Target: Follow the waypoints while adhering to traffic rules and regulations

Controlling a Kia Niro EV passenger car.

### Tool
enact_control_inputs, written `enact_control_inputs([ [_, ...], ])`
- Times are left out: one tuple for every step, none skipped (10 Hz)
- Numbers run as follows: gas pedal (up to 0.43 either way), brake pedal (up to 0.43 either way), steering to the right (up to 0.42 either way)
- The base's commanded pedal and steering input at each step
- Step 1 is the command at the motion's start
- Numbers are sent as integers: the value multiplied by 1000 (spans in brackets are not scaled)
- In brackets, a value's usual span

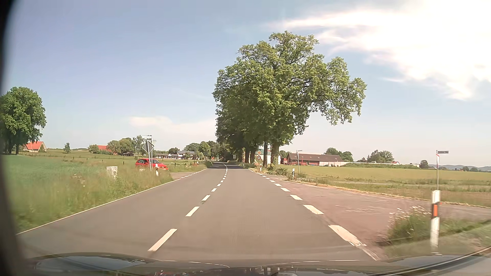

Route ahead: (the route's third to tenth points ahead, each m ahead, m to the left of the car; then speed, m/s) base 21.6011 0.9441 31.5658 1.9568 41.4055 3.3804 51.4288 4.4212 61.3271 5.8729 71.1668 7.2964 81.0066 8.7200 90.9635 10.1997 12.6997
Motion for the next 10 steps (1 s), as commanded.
enact_control_inputs([
  [98,0,-22],
  [98,0,-23],
  [98,0,-22],
  [98,0,-22],
  [98,0,-22],
  [98,0,-22],
  [98,0,-22],
  [98,0,-22],
  [110,0,-21],
  [110,0,-21],
])
